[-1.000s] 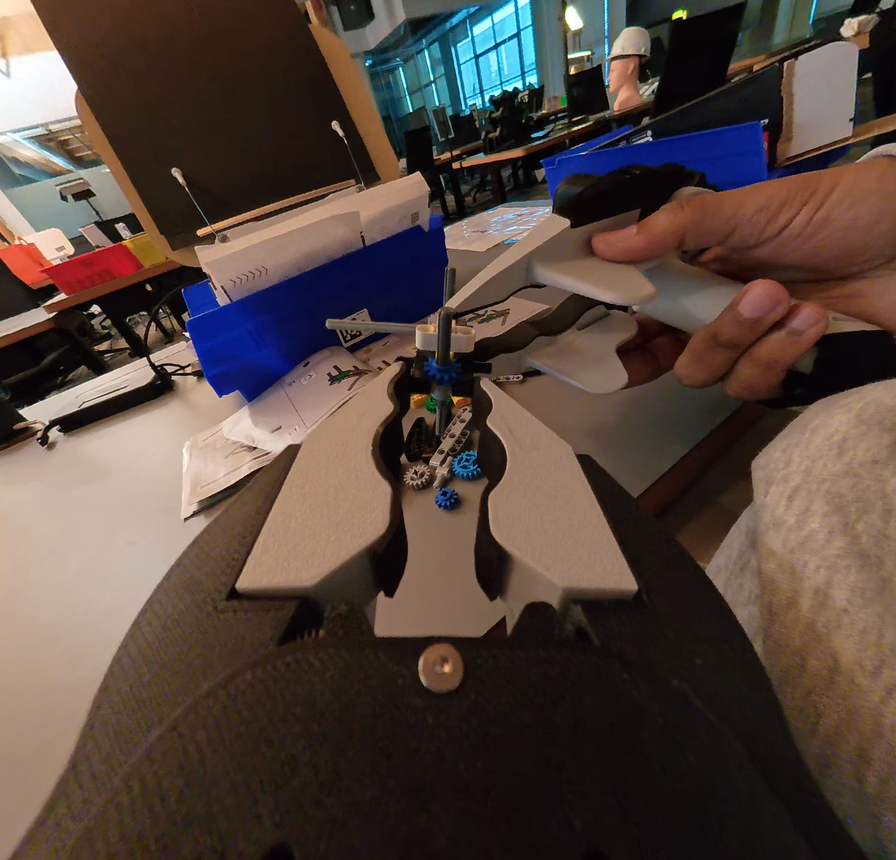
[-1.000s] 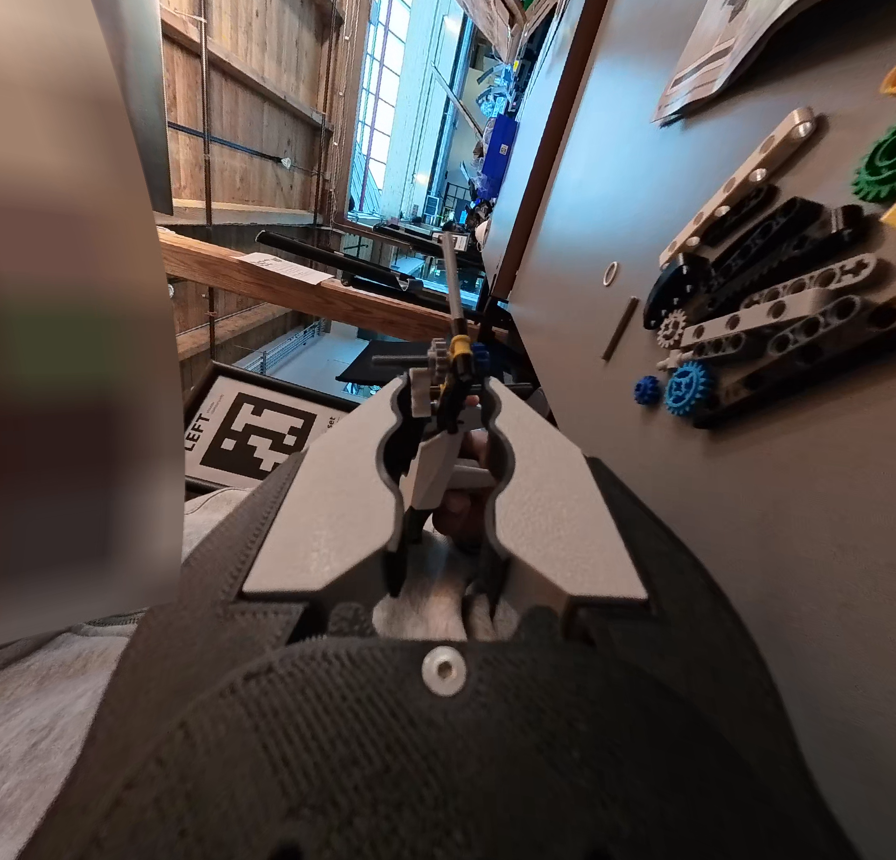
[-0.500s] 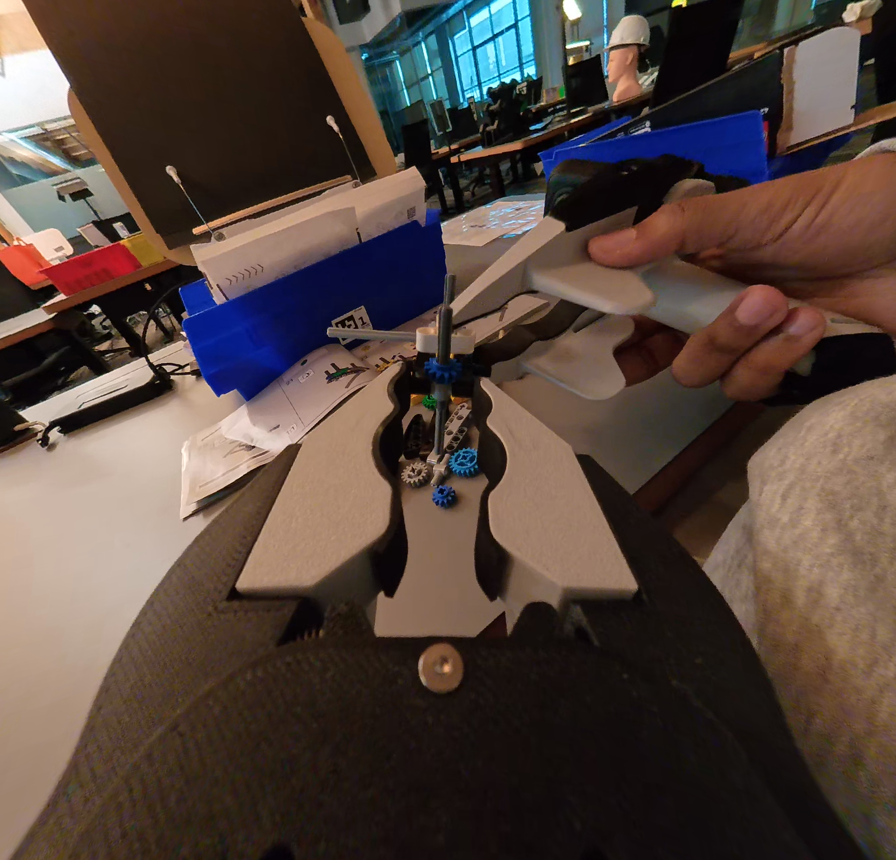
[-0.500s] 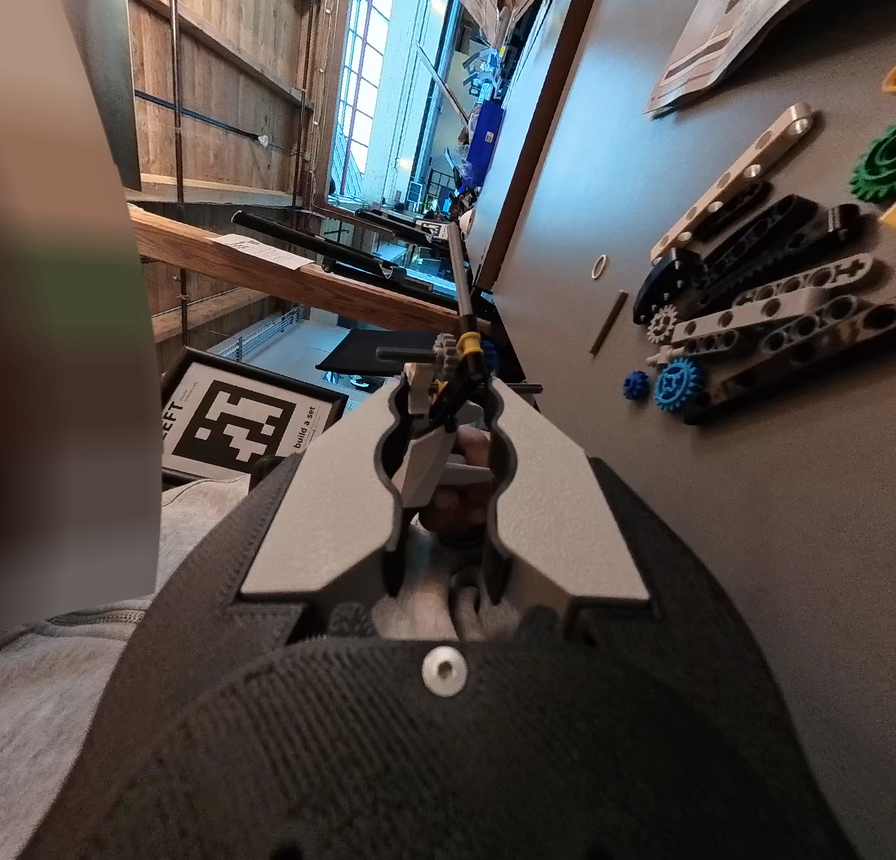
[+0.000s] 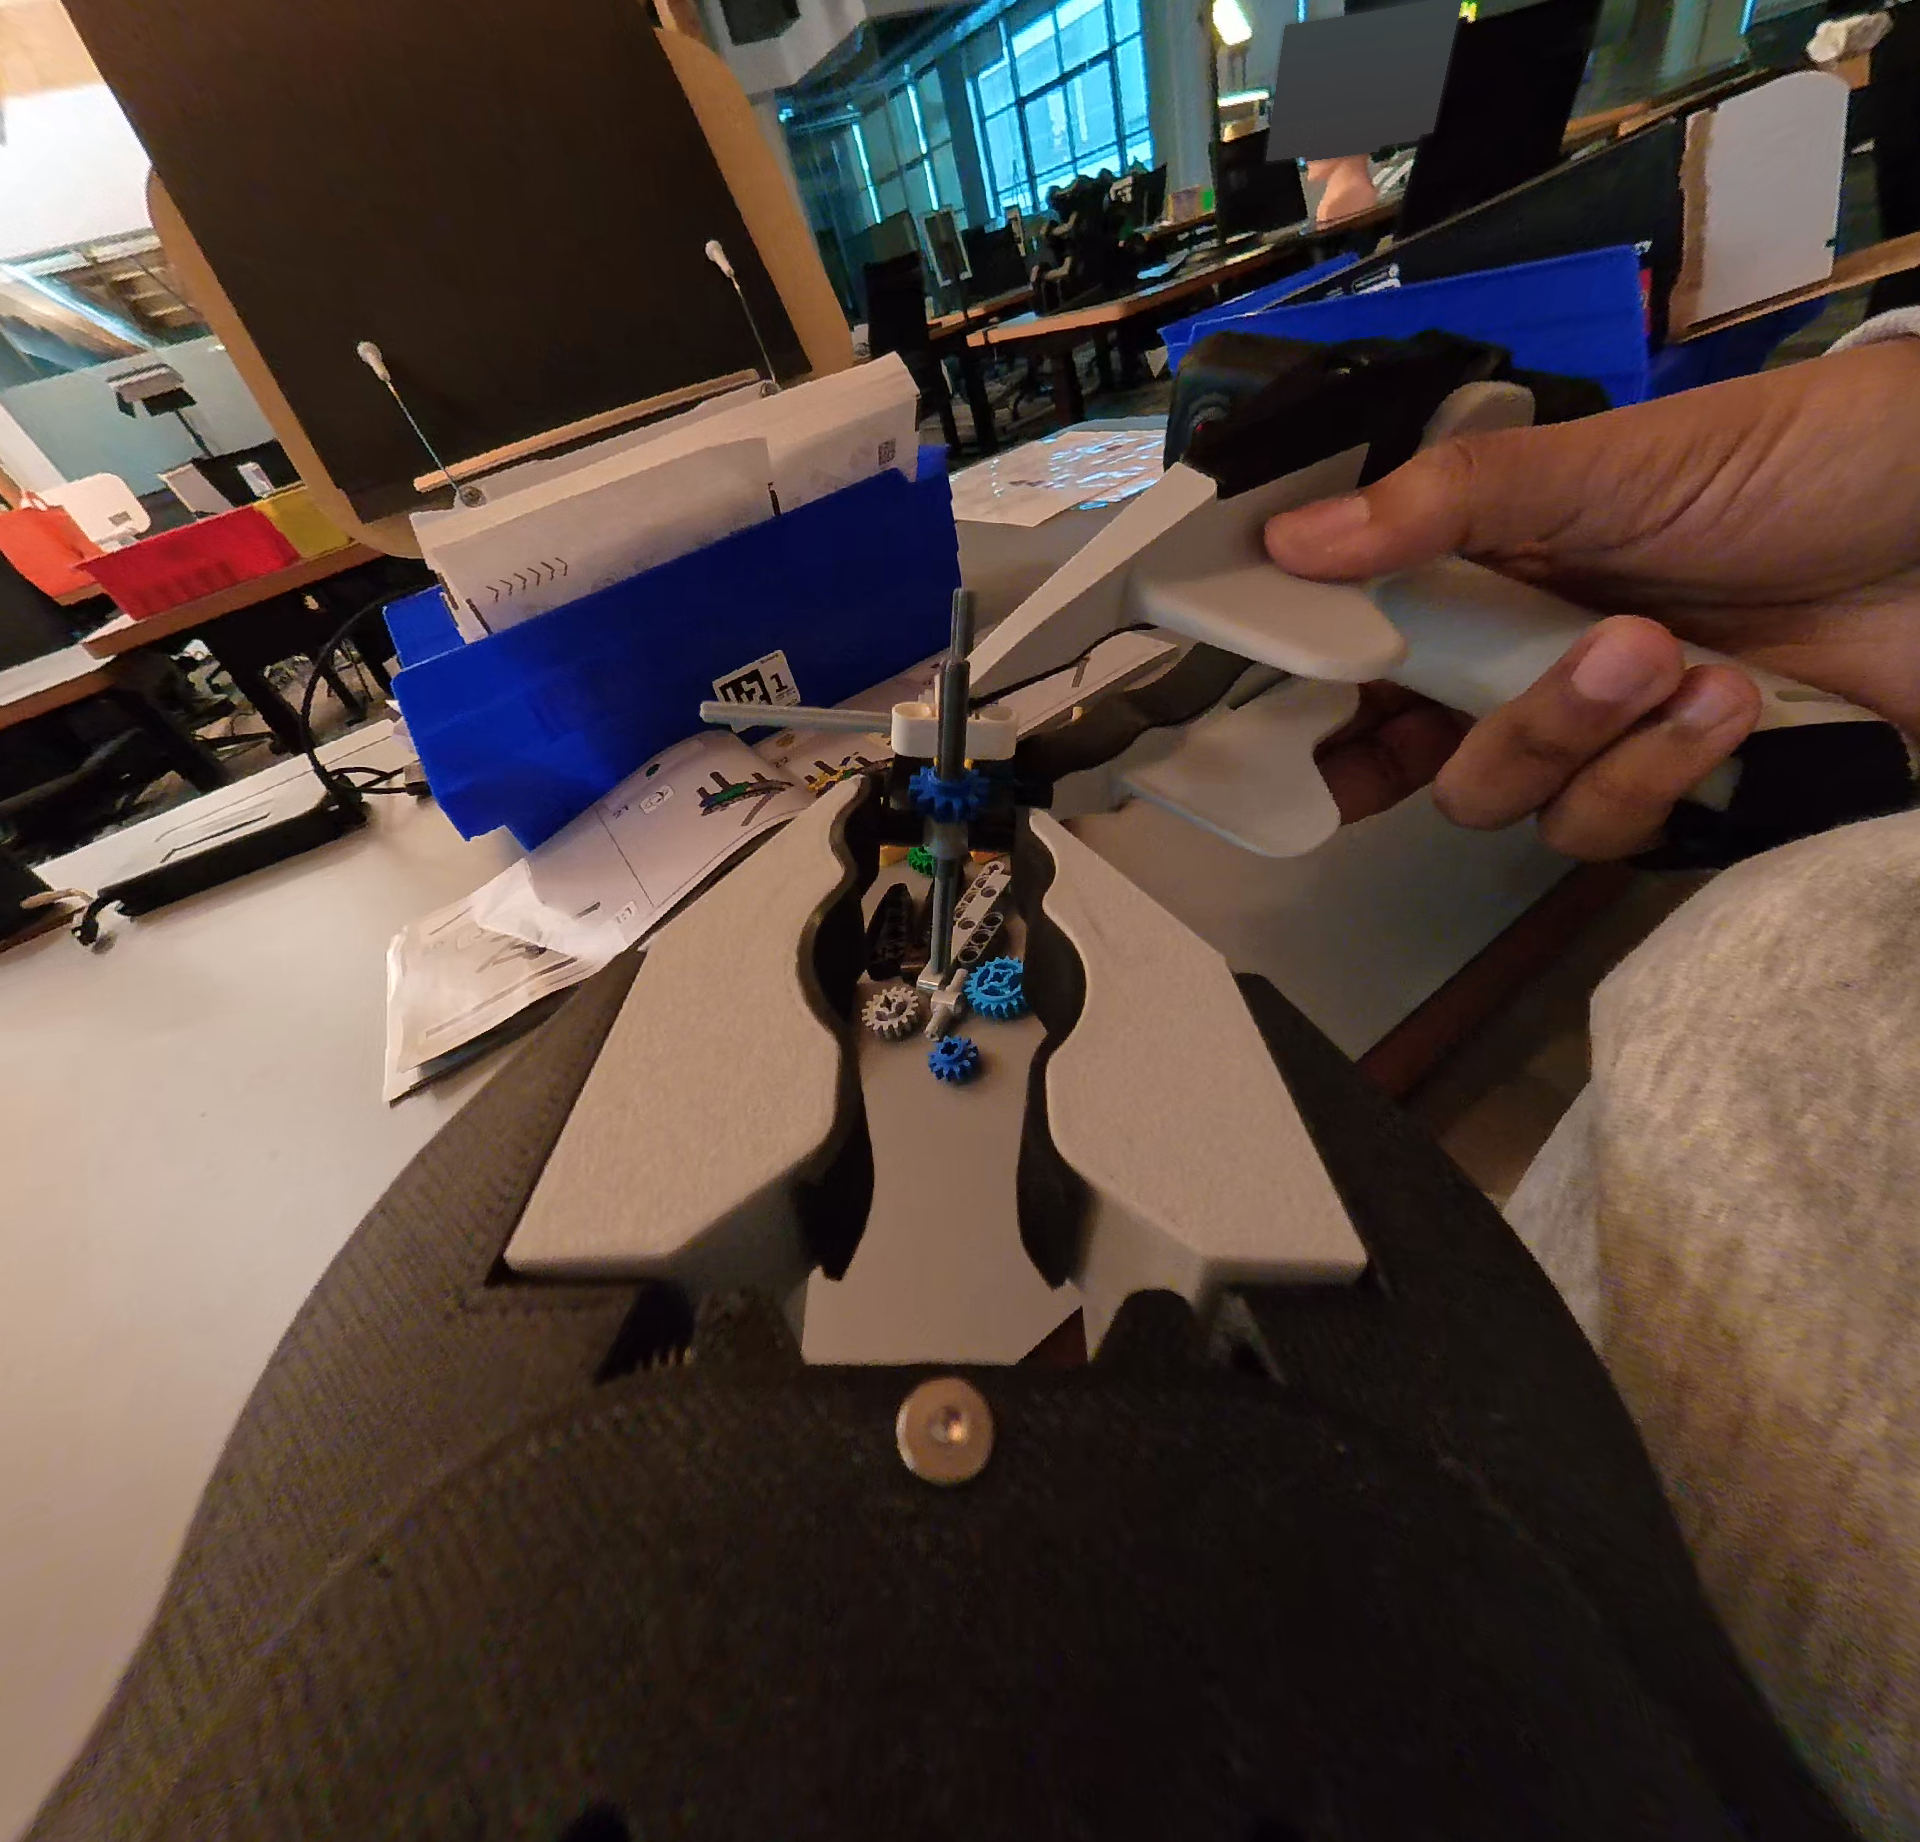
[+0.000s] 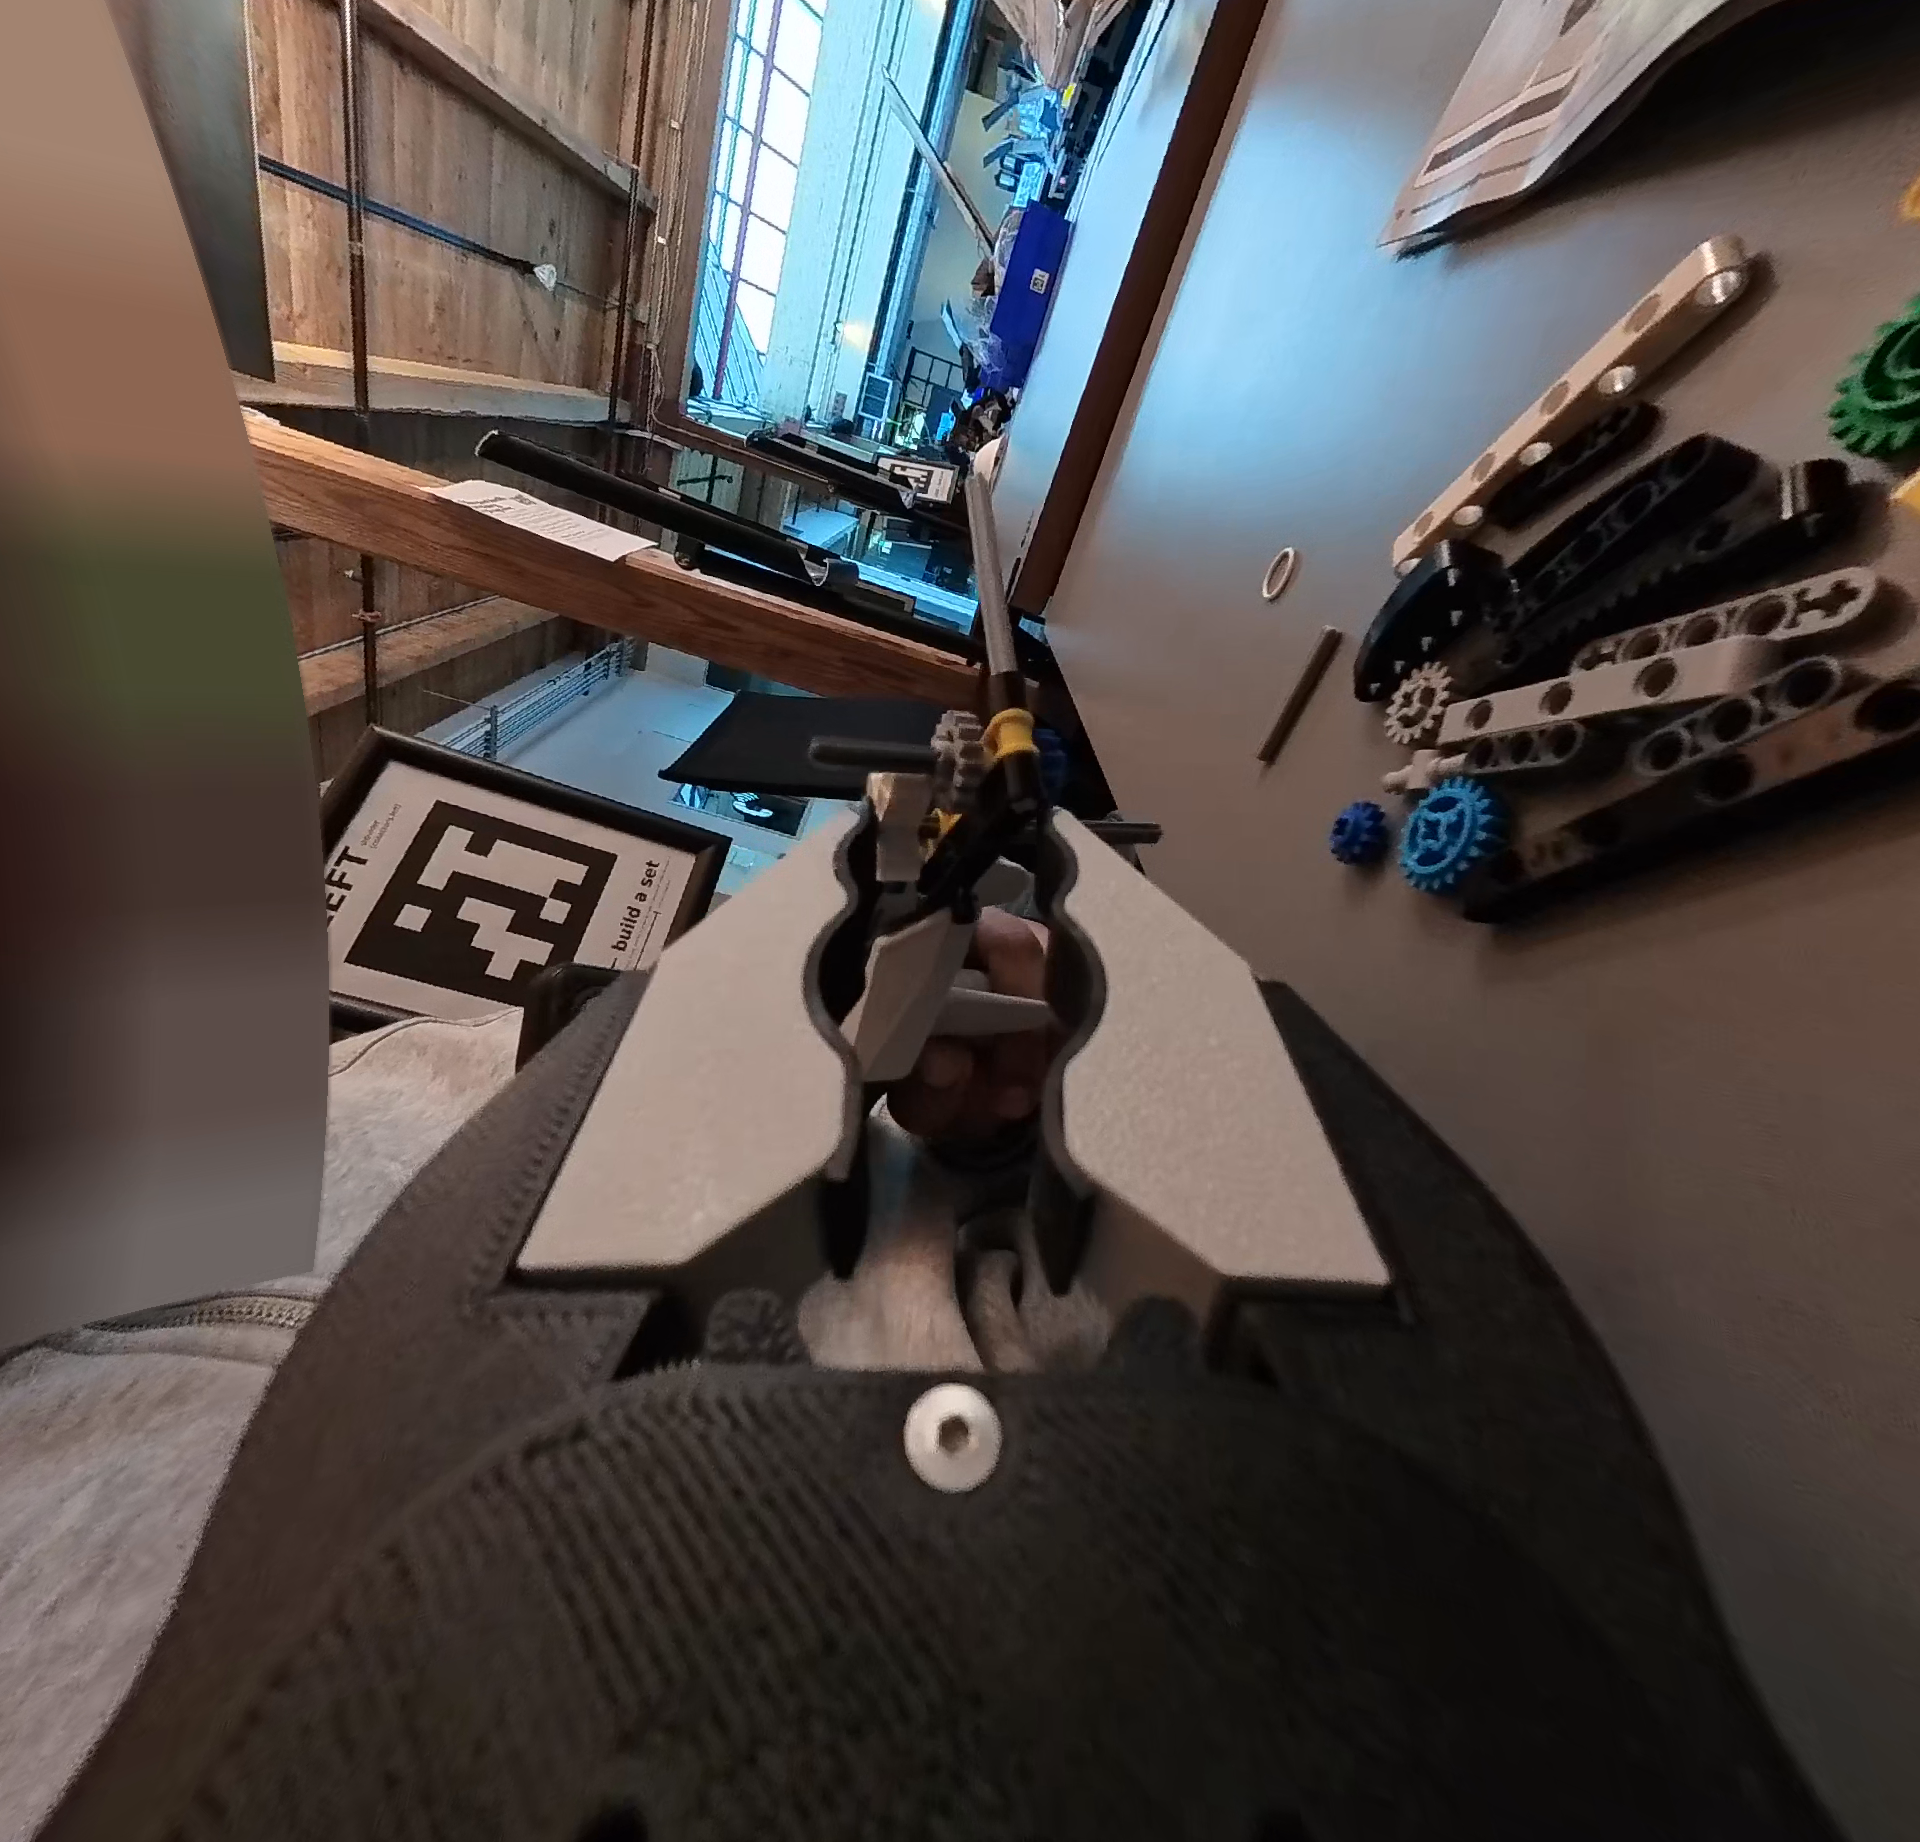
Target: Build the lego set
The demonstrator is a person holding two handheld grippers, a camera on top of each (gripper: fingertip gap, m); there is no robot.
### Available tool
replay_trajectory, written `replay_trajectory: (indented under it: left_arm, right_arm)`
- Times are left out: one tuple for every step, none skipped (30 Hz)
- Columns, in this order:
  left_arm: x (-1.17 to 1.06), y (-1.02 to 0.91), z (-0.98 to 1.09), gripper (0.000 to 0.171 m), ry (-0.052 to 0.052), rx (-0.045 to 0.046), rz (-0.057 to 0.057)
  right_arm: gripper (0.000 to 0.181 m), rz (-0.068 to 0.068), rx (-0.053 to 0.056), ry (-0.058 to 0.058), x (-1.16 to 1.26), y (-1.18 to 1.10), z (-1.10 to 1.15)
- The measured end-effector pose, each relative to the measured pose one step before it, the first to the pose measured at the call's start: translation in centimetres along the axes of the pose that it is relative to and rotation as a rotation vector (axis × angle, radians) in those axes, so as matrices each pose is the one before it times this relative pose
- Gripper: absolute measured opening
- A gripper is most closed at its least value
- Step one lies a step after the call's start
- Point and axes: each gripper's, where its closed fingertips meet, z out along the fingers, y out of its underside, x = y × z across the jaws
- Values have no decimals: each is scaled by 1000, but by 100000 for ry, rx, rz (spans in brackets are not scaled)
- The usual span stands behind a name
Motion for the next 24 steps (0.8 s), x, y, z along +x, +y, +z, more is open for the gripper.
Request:
replay_trajectory:
  left_arm:
    - [-5,8,12,23,-119,-26,121]
    - [-12,21,11,23,-201,-72,223]
    - [-3,2,15,23,-174,-25,255]
    - [-1,-9,-5,23,-122,8,197]
    - [-8,-24,-7,23,-140,135,155]
    - [-9,-9,10,23,-106,116,85]
    - [4,38,21,23,28,-140,0]
    - [11,58,36,23,89,-215,13]
    - [39,43,38,23,180,-215,28]
    - [54,2,14,23,309,54,-133]
    - [74,-90,-12,23,575,557,-742]
    - [56,-72,13,23,655,407,-1472]
    - [63,2,36,23,805,-27,-1787]
    - [6,-47,-11,24,710,350,-1995]
    - [-54,-154,-62,27,749,980,-2634]
    - [-5,-182,-62,29,1522,1183,-3800]
    - [19,-91,-40,31,2166,619,-4859]
    - [-52,-32,1,33,1929,62,-5456]
    - [-163,-17,24,35,1467,-18,-5489]
    - [-141,22,18,37,1818,-117,-5589]
    - [-55,49,18,41,2652,-353,-6094]
    - [47,25,-5,42,3543,-175,-6776]
    - [198,-43,-10,44,4652,78,-7435]
    - [256,-110,-35,48,5013,458,-7928]
  right_arm:
    - [27,-370,-150,-113,-55,-3,2]
    - [26,-346,-44,6,-44,-6,3]
    - [26,-270,-12,119,-12,-14,1]
    - [26,-64,-63,-30,5,-3,2]
    - [26,67,-17,-192,-10,2,17]
    - [26,-74,30,-177,-20,-4,2]
    - [26,-422,-58,74,5,-13,-6]
    - [25,-809,-102,266,6,-8,-22]
    - [25,-1049,-50,323,9,-17,-37]
    - [24,-1009,-41,145,-29,-19,-46]
    - [24,-1161,13,-301,-107,-44,-54]
    - [23,-1527,144,-450,-158,-88,-64]
    - [23,-1893,359,-123,-137,-132,-74]
    - [19,-2371,762,189,-121,-212,-125]
    - [18,-2773,645,504,-75,-245,-182]
    - [18,-2592,-140,966,26,-159,-186]
    - [18,-2178,-663,1173,70,-73,-165]
    - [18,-1902,-305,789,44,-78,-147]
    - [18,-1484,57,334,-14,-87,-127]
    - [18,-1271,-34,35,-54,-42,-105]
    - [18,-1562,-309,-302,-104,-2,-77]
    - [18,-2115,-582,-702,-208,24,-51]
    - [18,-2618,-768,-1026,-290,31,-20]
    - [18,-2862,-796,-997,-309,18,-12]
